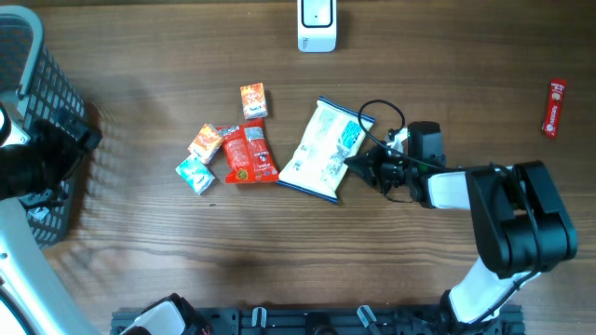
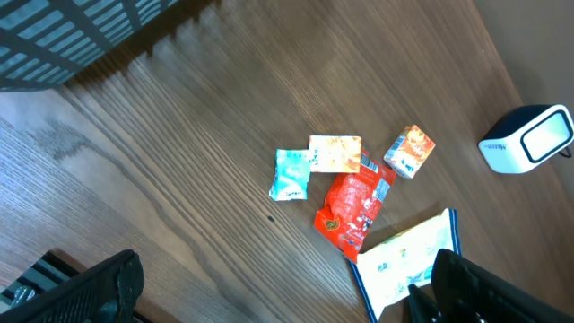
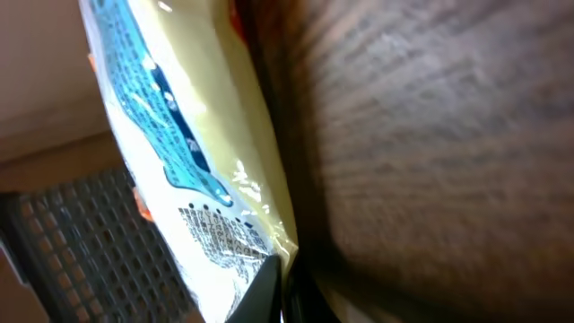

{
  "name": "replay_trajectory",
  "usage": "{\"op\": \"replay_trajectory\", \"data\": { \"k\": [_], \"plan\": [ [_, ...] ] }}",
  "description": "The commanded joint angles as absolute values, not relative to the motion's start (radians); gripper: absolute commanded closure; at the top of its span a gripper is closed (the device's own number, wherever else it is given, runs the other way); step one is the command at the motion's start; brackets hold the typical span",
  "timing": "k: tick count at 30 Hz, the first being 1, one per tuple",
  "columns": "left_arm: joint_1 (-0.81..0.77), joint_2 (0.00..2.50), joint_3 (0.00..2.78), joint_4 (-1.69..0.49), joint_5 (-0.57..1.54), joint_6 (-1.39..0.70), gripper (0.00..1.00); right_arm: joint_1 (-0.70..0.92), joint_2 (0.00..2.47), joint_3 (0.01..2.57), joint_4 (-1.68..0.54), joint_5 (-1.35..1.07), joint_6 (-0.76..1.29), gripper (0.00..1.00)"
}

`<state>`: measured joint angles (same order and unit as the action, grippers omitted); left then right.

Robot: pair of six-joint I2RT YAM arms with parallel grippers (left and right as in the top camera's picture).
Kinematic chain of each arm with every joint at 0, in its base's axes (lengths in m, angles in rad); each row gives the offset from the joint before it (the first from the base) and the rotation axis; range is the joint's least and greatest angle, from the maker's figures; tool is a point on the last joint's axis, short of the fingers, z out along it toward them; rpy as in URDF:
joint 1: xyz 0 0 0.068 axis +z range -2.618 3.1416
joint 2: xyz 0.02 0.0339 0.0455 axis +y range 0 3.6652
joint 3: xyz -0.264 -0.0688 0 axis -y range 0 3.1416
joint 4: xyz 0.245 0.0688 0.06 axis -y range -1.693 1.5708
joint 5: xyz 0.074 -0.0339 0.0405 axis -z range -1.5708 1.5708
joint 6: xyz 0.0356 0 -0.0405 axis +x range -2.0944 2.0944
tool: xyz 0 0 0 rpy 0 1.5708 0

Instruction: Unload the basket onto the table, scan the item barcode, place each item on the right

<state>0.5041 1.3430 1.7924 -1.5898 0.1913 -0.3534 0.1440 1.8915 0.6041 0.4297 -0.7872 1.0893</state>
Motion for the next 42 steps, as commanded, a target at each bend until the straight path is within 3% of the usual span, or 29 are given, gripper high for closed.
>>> {"op": "replay_trajectory", "data": {
  "k": [1, 10, 19, 29, 32, 36, 42],
  "plan": [
    [0.508, 1.343, 1.793, -1.587, 0.189, -0.348, 0.00, 0.114, 1.924, 0.601, 0.490, -0.900, 1.028, 0.96],
    [0.508, 1.343, 1.793, -1.587, 0.189, -0.348, 0.00, 0.014, 1.919, 0.600, 0.697, -1.261, 0.972, 0.96],
    [0.508, 1.343, 1.793, -1.587, 0.189, -0.348, 0.00, 0.028, 1.918, 0.600, 0.825, -1.518, 1.048, 0.96],
    [0.508, 1.343, 1.793, -1.587, 0.189, -0.348, 0.00, -0.004, 1.919, 0.600, 0.875, -1.394, 1.116, 0.96],
    [0.508, 1.343, 1.793, -1.587, 0.189, -0.348, 0.00, -0.005, 1.919, 0.600, 0.846, -1.336, 1.088, 0.84],
    [0.508, 1.343, 1.793, -1.587, 0.189, -0.348, 0.00, -0.005, 1.919, 0.600, 0.627, -1.128, 0.968, 0.65],
    [0.508, 1.343, 1.793, -1.587, 0.189, -0.348, 0.00, -0.005, 1.903, 0.600, 0.452, -0.972, 0.835, 0.60]
  ]
}}
